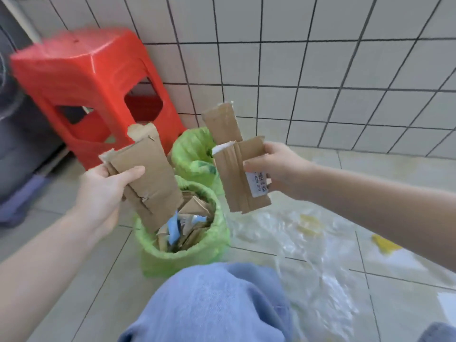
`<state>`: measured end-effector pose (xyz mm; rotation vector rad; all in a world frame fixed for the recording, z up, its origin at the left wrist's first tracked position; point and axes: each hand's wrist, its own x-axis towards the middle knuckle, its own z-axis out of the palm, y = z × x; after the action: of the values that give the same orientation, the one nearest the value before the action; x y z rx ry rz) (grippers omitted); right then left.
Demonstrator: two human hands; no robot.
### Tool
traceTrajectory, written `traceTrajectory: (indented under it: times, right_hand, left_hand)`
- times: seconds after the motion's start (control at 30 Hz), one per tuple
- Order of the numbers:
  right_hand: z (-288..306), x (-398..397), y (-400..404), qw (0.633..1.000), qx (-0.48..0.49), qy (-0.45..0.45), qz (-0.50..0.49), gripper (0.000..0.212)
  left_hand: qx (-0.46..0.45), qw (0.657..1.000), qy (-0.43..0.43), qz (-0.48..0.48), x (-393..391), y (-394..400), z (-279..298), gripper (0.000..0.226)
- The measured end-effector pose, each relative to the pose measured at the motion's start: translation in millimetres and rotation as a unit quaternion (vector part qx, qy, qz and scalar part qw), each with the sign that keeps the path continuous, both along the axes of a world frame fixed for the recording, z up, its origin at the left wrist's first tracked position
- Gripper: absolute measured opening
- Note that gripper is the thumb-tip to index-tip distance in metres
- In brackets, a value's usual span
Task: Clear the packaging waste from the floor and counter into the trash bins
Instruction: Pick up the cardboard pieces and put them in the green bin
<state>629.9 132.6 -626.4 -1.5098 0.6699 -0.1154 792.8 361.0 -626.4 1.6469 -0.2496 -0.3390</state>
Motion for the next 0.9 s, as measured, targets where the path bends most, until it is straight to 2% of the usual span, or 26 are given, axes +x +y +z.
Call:
traceTrajectory:
  times: [0.23,0.33,0.43,0.57,0.7,0.8,0.9]
  right_hand:
    - [-35,66,59,0.996,0.091,-0.004,0.006,0.033]
    - [-60,80,77,0.995,0.095,0.008,0.023,0.035]
    - [-81,89,81,0.998,0.062,0.025,0.017,0.026]
    - [-100,98,77,0.999,0.036,0.025,0.028,0.02]
    - [-109,104,74,0.998,0.02,0.008,0.054,0.019]
    - [-120,104,69,0.991,-0.068,0.028,0.111,0.02]
    - [-137,100,64,0.971,-0.181,0.102,0.122,0.027]
  left_hand:
    - [-0.014,0.992,0.041,0.119,18,31,-38,0.013]
    - [-0.002,0.988,0.048,0.146,20,31,-55,0.012]
    - [0.001,0.986,0.039,0.16,23,25,-64,0.01]
    - [0.026,0.988,-0.018,0.151,24,16,-72,0.013]
    - [0.015,0.987,0.034,0.155,27,15,-95,0.009]
    - [0.024,0.982,0.083,0.168,26,10,-115,0.007]
    - [0.07,0.982,0.051,0.169,19,0,-128,0.008]
